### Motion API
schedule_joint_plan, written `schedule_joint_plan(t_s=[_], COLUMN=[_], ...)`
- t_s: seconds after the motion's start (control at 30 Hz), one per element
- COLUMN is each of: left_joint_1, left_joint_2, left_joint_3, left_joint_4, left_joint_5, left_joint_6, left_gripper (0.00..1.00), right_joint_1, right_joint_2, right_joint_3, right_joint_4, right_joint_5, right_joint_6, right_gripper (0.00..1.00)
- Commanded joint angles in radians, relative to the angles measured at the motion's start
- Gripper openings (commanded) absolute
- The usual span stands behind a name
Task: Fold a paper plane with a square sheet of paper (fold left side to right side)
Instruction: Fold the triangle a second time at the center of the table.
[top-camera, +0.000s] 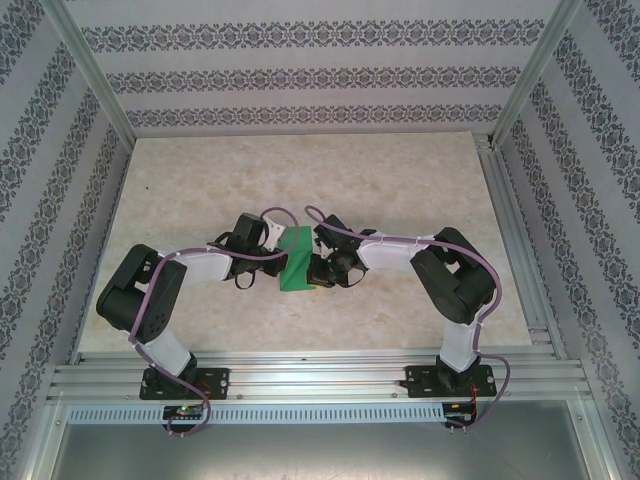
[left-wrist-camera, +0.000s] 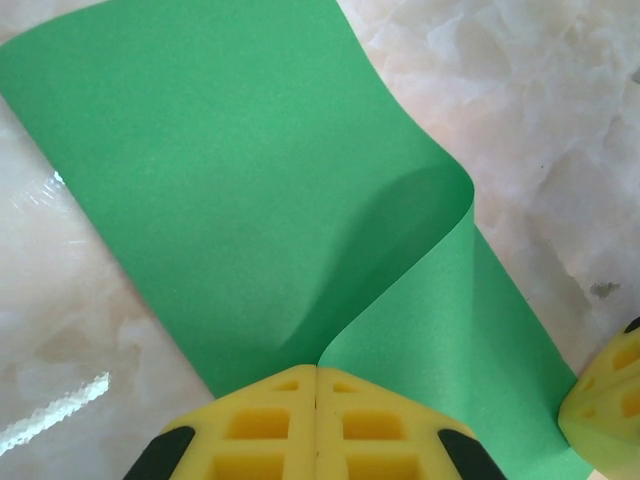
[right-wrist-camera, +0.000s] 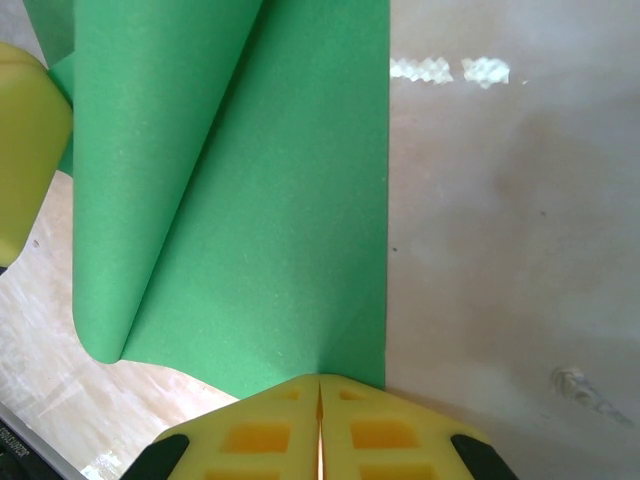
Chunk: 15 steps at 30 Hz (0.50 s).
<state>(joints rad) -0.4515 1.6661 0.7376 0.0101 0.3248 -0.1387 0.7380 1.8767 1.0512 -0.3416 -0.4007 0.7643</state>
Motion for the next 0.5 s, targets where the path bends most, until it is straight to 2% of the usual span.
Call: schedule_joint_plan(t_s=[0.0, 0.47], left_joint_1=[0.011, 0.011], left_joint_2=[-0.018, 0.023], left_joint_3=[-0.003, 0.035], left_joint_4=[-0.017, -0.034], left_joint_5=[-0.02, -0.001], left_joint_6=[0.014, 0.023], left_gripper=[0.06, 0.09], right_joint_1=[0.014, 0.016], right_joint_2=[0.03, 0.035], right_joint_3=[-0.002, 0.005], right_joint_4=[-0.066, -0.062], right_joint_5=[0.039, 0.034], right_joint_6=[-0.017, -0.019], right_gripper=[0.09, 0.09])
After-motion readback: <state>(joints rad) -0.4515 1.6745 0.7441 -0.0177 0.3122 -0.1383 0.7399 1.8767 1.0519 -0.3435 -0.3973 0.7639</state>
